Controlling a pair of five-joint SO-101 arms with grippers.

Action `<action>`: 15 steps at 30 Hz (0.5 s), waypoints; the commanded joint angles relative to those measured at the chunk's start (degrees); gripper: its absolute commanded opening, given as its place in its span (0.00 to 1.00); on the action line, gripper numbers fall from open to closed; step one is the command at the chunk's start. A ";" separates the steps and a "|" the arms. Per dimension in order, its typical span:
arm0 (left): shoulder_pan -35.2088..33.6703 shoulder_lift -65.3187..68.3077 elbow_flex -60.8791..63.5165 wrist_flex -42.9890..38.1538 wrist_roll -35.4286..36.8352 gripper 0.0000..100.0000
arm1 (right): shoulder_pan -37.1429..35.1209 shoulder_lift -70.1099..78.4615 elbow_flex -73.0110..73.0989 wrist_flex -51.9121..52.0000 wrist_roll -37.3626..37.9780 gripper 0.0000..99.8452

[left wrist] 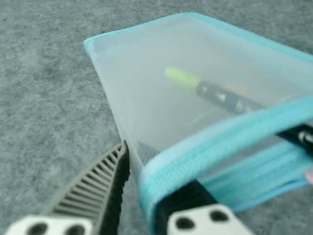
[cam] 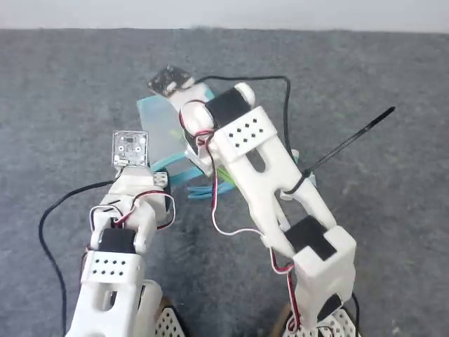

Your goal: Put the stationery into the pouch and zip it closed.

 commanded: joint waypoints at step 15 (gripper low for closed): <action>2.20 -0.88 -0.84 0.18 -1.58 0.01 | 0.66 -4.97 -12.48 0.75 -0.70 0.23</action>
